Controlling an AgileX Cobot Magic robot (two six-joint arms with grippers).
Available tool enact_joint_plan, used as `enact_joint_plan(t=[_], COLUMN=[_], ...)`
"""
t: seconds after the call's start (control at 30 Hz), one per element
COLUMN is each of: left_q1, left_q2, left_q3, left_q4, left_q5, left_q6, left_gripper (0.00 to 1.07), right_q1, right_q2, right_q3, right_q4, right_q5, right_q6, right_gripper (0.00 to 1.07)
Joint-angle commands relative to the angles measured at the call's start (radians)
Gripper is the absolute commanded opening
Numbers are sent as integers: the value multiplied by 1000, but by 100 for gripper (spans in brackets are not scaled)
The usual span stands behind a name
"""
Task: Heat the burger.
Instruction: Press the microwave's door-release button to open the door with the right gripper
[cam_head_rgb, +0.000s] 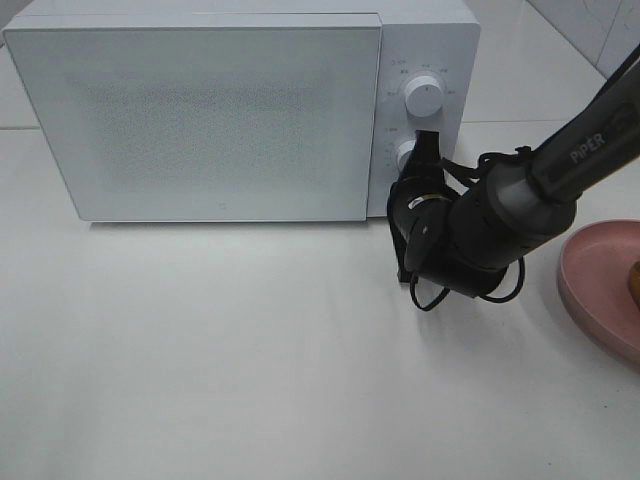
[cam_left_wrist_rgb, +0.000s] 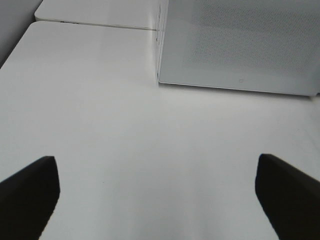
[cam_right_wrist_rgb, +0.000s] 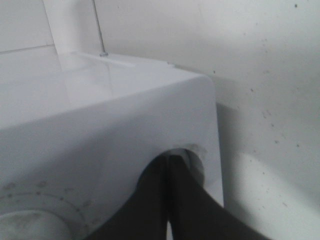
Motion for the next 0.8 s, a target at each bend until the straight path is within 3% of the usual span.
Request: enact_joint_plan(t=[0.03, 0.47, 0.8], left_q1=[2, 2, 2], left_q2=[-20, -20, -20], left_q3=[2, 2, 2], left_q4=[-7, -7, -7], left_q5=[-8, -8, -8], left_q6=[-7, -7, -7], left_gripper=[100, 100, 100], right_q1=[-34, -36, -36], right_q2=[-6, -3, -44], right_q3=[-110, -120, -30], right_q4=[-80, -98, -174], right_q5=[-286, -167, -30], right_q6=[-38, -30, 47], right_gripper=[0, 0, 0])
